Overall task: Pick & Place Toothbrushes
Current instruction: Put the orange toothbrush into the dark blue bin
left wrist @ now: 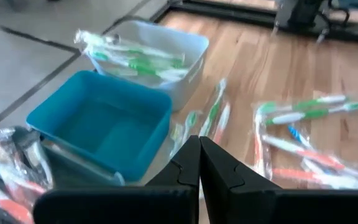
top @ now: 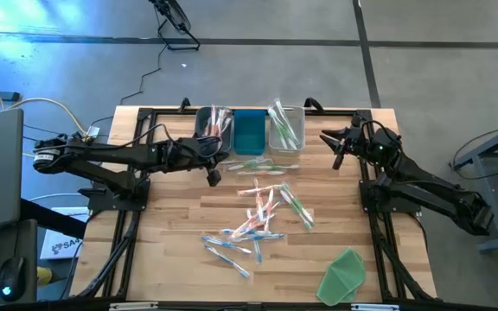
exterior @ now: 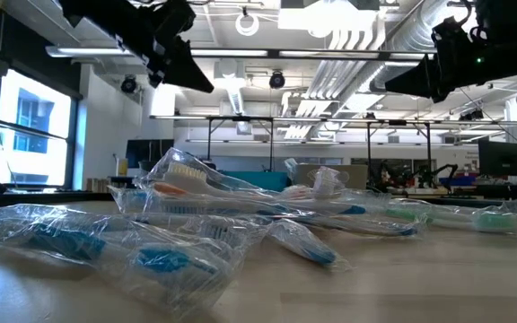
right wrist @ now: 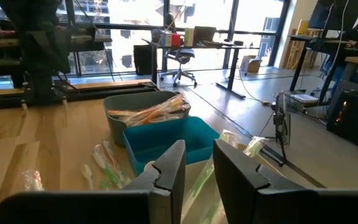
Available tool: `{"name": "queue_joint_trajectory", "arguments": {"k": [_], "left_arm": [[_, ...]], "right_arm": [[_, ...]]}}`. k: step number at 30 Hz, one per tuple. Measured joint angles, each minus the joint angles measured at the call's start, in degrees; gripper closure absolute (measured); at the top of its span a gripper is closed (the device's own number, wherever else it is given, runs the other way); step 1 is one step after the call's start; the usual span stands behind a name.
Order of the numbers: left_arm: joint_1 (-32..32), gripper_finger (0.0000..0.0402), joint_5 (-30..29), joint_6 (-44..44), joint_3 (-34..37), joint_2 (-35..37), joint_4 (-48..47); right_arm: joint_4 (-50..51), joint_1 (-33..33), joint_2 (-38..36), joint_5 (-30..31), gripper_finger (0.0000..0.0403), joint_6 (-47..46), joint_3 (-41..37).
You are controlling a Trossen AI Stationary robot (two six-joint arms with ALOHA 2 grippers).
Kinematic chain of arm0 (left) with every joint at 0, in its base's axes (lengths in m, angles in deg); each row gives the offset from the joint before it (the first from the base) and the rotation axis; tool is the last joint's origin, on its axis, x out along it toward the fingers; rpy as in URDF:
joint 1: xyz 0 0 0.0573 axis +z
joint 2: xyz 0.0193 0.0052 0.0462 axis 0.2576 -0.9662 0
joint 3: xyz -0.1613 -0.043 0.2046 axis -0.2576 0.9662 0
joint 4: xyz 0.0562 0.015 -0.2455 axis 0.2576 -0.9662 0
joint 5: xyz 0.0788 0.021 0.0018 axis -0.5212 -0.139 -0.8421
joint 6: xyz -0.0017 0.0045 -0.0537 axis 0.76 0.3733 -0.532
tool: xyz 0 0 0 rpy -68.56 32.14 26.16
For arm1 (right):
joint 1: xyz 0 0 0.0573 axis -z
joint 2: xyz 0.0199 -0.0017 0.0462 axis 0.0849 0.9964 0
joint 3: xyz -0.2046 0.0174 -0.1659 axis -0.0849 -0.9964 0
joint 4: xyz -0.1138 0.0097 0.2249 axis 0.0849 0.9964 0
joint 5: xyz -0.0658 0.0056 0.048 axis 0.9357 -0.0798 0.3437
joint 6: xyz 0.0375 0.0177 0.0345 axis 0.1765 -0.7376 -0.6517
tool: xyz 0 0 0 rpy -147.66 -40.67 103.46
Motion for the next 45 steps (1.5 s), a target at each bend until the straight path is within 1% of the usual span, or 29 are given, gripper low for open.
{"name": "queue_joint_trajectory", "arguments": {"k": [7,13,19,25,29,39,42,45], "left_arm": [[-0.01,0.0402,0.49,-2.93,0.04,-2.78,-1.64],[0.0,0.0402,1.31,-3.08,0.04,-5.16,-0.96],[0.05,0.0402,1.5,-4.35,0.04,-5.11,-0.92],[0.11,0.0402,1.58,-4.35,0.04,-5.11,-0.92],[0.11,0.0402,2.84,-4.34,0.04,-5.11,-0.95],[0.11,0.0401,2.84,-4.22,0.04,-5.11,-0.97],[0.11,0.0388,2.84,-4.17,0.04,-5.19,-0.96],[0.11,0.0355,2.82,-4.74,0.11,-6.1,-0.53]], "right_arm": [[0.0,0.0,0.04,0.02,0.0328,0.13,0.0],[0.0,0.0,0.04,0.23,0.0328,0.15,0.0],[0.02,-0.02,0.04,0.31,0.0328,0.15,0.0],[0.02,-0.01,0.04,0.31,0.0328,0.17,0.0],[0.04,-0.02,0.04,0.31,0.0328,0.17,0.0],[0.04,0.0,0.04,0.31,0.0328,0.17,0.02],[0.04,-0.01,0.04,0.31,0.0328,0.17,0.02],[0.04,-0.02,0.04,0.3,0.0328,0.17,0.02]]}}
